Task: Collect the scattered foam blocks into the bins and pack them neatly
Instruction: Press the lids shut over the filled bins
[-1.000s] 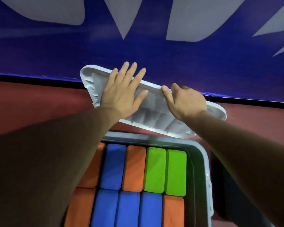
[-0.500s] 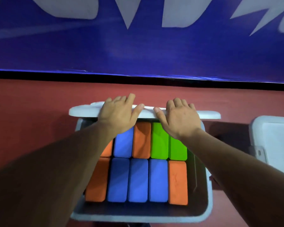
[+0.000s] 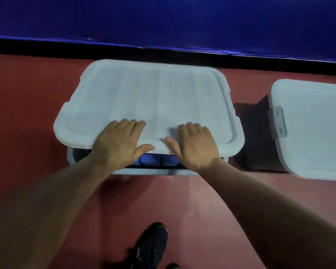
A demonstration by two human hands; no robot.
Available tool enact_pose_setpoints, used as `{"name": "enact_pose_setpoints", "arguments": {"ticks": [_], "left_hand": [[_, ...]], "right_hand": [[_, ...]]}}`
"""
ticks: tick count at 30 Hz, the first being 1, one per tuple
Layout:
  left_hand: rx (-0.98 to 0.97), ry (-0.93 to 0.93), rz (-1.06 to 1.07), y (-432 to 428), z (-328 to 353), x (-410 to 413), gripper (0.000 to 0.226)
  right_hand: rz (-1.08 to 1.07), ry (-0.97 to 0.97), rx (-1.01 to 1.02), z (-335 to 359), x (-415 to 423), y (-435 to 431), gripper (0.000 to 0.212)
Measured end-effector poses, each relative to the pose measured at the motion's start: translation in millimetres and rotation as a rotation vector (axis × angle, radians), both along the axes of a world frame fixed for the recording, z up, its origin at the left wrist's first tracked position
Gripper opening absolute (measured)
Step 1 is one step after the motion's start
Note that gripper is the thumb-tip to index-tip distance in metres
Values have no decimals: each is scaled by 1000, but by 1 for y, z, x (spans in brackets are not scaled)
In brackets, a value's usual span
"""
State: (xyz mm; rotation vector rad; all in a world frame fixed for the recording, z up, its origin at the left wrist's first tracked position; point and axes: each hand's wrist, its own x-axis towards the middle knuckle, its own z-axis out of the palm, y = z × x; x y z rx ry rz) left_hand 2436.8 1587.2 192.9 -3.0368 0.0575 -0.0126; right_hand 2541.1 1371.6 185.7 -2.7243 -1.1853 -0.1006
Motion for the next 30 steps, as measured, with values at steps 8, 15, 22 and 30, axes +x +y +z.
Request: {"name": "enact_pose_setpoints", "arguments": {"ticks": [8,15,22,30], "left_hand": [[-159,42,106,-28,-39,-37,73],[-169,97,181,-56,-44,29,75],[-162,101,204,-79,-68,103,79],[-88,166,178,-79,-86,113,84]], "right_hand": [[-53,130,100,-42,-48,-25,42],[-435,83,-5,-37,2,-40,46],[-760,235,12,-51,60,-51,68],[-954,419,98,-72,81,-55,82]]}}
